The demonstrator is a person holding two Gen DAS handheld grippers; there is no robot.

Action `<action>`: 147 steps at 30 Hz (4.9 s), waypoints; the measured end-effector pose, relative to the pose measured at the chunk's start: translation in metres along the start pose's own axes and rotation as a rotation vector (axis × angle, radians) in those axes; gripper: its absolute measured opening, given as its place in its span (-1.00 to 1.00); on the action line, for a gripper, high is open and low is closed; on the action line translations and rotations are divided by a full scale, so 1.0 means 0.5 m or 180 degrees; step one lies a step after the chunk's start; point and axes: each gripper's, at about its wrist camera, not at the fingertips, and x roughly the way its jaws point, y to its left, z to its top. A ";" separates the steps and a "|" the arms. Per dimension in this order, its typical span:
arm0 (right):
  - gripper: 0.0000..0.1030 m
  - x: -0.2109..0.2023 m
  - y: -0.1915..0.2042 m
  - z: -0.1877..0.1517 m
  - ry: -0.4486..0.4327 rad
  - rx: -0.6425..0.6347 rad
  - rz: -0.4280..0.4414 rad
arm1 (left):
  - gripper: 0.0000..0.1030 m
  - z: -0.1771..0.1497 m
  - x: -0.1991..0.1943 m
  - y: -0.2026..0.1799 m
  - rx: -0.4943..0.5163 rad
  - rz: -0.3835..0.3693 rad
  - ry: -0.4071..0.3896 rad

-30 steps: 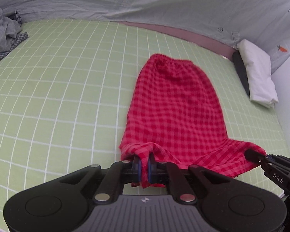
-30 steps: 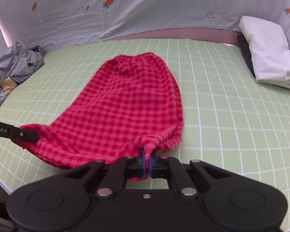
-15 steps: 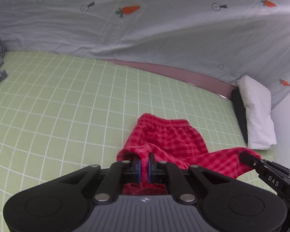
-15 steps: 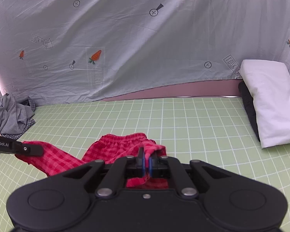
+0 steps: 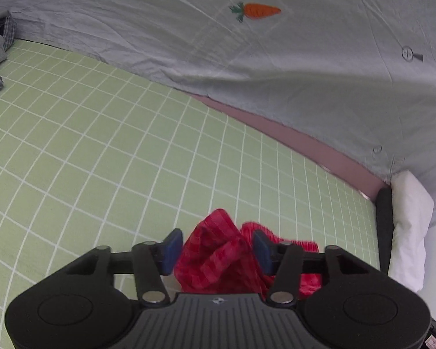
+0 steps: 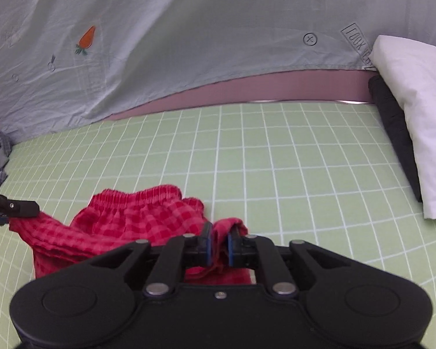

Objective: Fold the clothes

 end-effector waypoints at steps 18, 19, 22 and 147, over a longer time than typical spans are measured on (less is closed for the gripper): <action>0.21 -0.050 -0.048 -0.054 -0.0128 0.0430 -0.0368 | 0.50 -0.118 0.041 0.011 0.0136 0.0351 0.0527; 0.21 -0.051 -0.052 -0.053 -0.0135 0.0436 -0.0399 | 0.50 -0.122 0.042 0.007 0.0156 0.0348 0.0539; 0.22 -0.052 -0.062 -0.054 -0.0128 0.0448 -0.0466 | 0.50 -0.125 0.043 0.000 0.0222 0.0382 0.0539; -0.73 -0.220 -0.826 0.149 -0.1148 0.0836 -0.0160 | -0.39 -0.271 0.297 -1.090 0.1746 -0.0793 -0.0148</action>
